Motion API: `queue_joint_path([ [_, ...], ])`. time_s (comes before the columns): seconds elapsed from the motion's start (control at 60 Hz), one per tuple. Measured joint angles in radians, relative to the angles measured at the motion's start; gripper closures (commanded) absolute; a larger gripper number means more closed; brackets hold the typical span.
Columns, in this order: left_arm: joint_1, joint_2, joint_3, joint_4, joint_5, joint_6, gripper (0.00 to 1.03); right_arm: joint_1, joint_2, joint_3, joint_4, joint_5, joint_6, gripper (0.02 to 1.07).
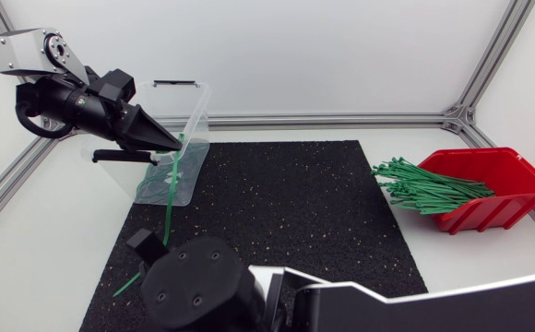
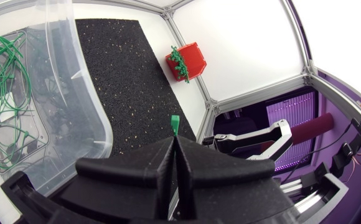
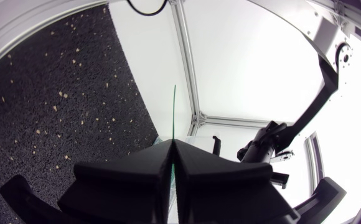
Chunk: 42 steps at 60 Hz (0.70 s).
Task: Take a green cable tie from the red box, thread the tail through the head to close it, then place it in the transparent bin on the left.
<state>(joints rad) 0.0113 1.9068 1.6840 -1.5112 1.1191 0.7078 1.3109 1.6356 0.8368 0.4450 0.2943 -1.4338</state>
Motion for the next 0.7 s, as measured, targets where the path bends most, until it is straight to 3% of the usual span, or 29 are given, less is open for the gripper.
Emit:
queue_joint_path([
  [0.183,0.0,-0.058,-0.061,0.031,0.004,0.005,1.0,-0.024,-0.077,0.08,-0.192,-0.052,0.172,1.02],
  [0.55,0.006,-0.117,-0.027,0.033,0.028,0.0,1.0,-0.03,-0.116,0.085,-0.211,-0.059,0.23,1.02],
  [0.7,0.006,-0.187,-0.026,0.055,0.029,-0.001,1.0,-0.032,-0.14,0.088,-0.285,-0.059,0.27,1.02],
])
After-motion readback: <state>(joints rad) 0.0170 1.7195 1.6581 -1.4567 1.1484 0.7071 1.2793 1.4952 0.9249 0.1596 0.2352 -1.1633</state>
